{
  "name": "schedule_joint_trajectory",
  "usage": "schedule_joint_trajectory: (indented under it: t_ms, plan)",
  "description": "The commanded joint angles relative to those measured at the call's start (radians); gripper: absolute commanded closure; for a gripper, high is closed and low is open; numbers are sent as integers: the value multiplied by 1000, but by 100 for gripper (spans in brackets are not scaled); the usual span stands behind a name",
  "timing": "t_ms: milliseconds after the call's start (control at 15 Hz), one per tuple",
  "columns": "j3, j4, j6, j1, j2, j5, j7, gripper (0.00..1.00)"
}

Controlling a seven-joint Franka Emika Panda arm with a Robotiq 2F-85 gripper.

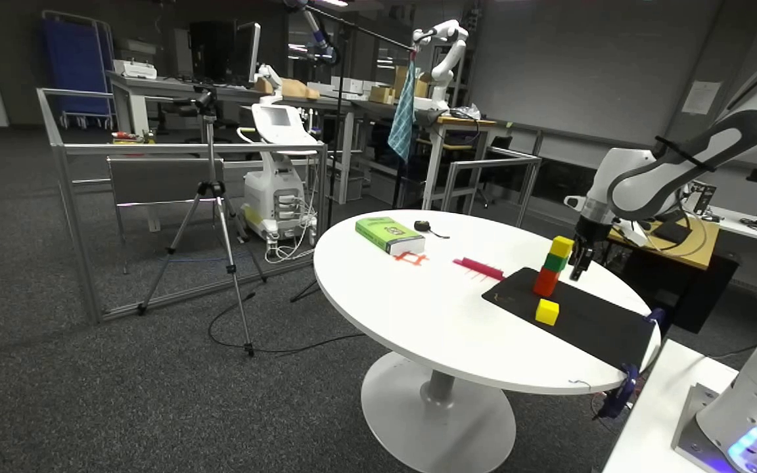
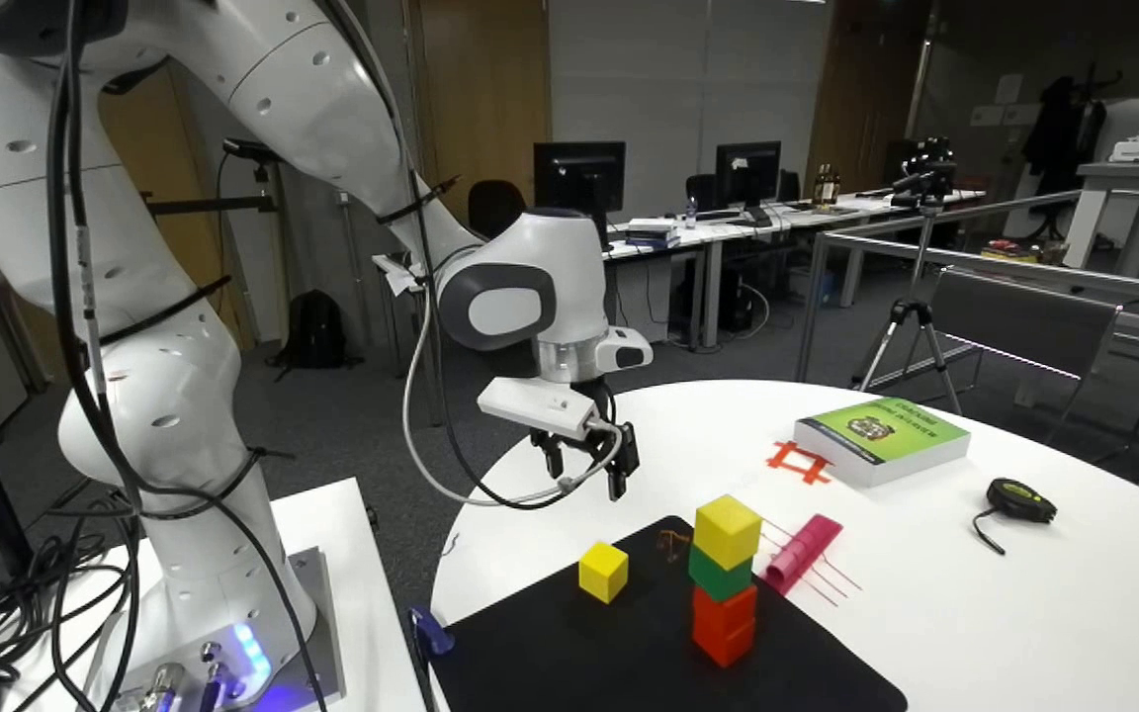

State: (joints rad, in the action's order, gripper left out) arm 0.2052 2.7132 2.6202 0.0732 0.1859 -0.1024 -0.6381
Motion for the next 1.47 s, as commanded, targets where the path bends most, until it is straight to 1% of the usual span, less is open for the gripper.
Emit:
schedule_joint_trajectory:
  t_ms: [0, 133, 200, 267, 333, 600, 867, 1067, 1333, 1400]
  plan:
    - [-9, 44, 202, -29, -68, 15, -61, 0]
    - [-9, 42, 291, -19, -123, -7, -61, 0]
    - [-7, 33, 304, -12, -146, -5, -65, 0]
    - [-8, 15, 269, -1, -160, -5, -53, 0]
    - [-28, 38, 255, -6, -126, -2, -25, 0]
    - [-30, 22, 255, 6, -160, -3, -24, 0]
    - [-25, 32, 293, 13, -172, 5, -11, 0]
    - [-20, 29, 307, 31, -196, -48, 38, 0]
    - [-13, 24, 310, 57, -222, -165, 156, 0]
    - [-17, 23, 303, 58, -232, -159, 175, 0]
